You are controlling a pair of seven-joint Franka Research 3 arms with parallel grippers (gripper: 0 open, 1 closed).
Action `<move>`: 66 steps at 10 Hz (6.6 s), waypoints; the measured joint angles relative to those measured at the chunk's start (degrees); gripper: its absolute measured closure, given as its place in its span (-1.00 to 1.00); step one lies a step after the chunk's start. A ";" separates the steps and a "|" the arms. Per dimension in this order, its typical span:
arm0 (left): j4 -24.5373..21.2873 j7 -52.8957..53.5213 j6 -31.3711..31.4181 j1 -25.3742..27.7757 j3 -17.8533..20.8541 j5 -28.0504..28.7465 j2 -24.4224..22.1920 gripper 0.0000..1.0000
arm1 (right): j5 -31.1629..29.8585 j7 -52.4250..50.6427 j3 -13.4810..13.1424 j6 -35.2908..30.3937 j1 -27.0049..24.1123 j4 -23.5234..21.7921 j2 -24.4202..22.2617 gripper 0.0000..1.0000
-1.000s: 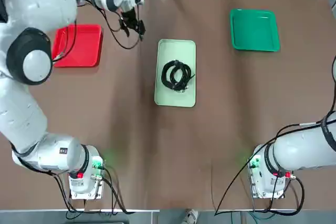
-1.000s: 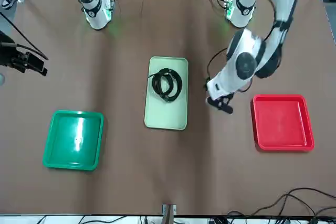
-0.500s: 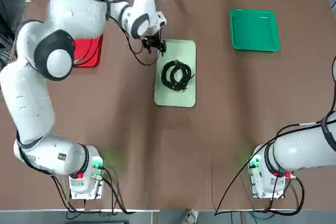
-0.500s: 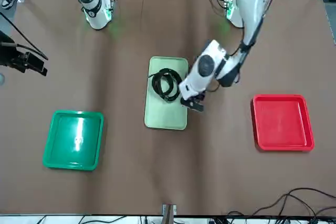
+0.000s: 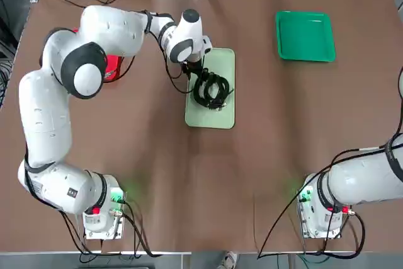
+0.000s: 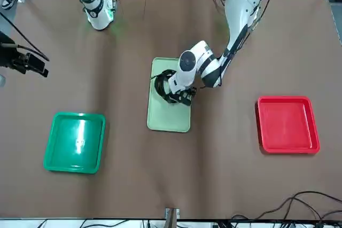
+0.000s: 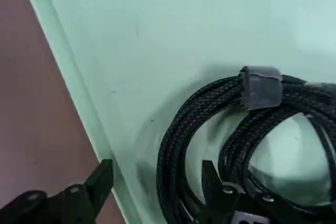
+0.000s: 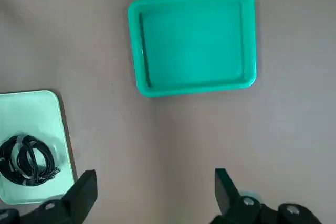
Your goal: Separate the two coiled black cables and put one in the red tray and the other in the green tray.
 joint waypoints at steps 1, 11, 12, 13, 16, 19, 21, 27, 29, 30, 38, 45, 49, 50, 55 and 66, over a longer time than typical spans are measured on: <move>0.42 0.00 0.00 -0.35 0.16 0.59 0.86 -0.50 | 0.01 0.00 0.03 0.00 0.00 -0.20 0.08 -0.97; 2.31 -0.28 -0.43 -3.18 2.85 1.26 1.71 0.70 | 13.19 0.03 -0.23 -0.13 -0.65 -1.05 4.67 -0.97; 2.86 -0.26 -0.41 -2.96 2.90 1.26 1.19 0.70 | 17.37 0.02 -0.28 -0.65 -0.95 -1.13 6.66 -0.97; 3.26 -0.22 -0.41 -2.51 2.93 1.26 -0.04 0.70 | 21.74 -0.55 -0.29 -1.83 -1.25 -1.23 8.77 -0.97; 3.40 0.76 -0.57 -0.78 2.34 -0.65 -5.44 0.77 | 34.21 -10.79 -0.35 -8.52 -3.89 -2.06 15.42 -0.97; 3.45 1.04 -0.59 -0.85 1.39 -6.15 -10.09 0.78 | 41.89 -21.06 -0.21 -9.19 -4.25 -8.21 18.35 -0.97; 3.66 2.00 -0.58 -0.84 1.16 -10.94 -13.31 0.78 | 45.01 -28.16 -0.19 -8.81 -4.20 -10.60 19.43 -0.97; 10.58 3.65 -0.63 -1.67 1.16 -23.81 -14.75 0.78 | 58.95 -36.25 0.12 -8.75 -1.09 -11.32 25.24 -0.97; 13.34 3.11 -0.63 -2.94 1.15 -25.63 -12.44 0.78 | 61.13 -36.24 0.14 -8.76 0.07 -11.31 25.24 -0.97; 14.79 2.44 -0.63 -3.83 1.15 -25.82 -10.90 0.78 | 61.56 -36.23 0.15 -8.84 0.22 -11.31 25.24 -0.97; 18.59 -0.52 -0.63 -5.70 1.23 -25.84 -8.54 0.78 | 61.92 -36.20 0.15 -8.86 1.12 -12.15 25.30 -0.24; 18.88 -0.76 -0.63 -6.05 1.33 -25.84 -8.54 0.78 | 62.06 -34.11 0.16 -8.52 1.63 -13.35 25.10 0.04; 18.88 -0.77 -0.69 -6.03 1.40 -25.84 -8.54 0.78 | 62.07 -33.12 0.16 -8.43 1.75 -13.32 24.35 0.51; 18.89 -0.80 -0.70 -5.98 1.43 -25.85 -8.54 0.78 | 62.07 -32.84 0.17 -8.34 1.77 -13.25 24.27 0.59; 19.15 -1.01 -1.79 -5.92 1.47 -25.85 -8.55 0.78 | 59.68 -30.37 0.05 -8.14 1.99 -11.48 24.12 0.74; 11.65 5.25 -20.52 0.17 16.86 -20.03 -18.18 0.78 | 26.04 -36.67 -1.19 4.86 -10.42 -1.25 30.04 0.74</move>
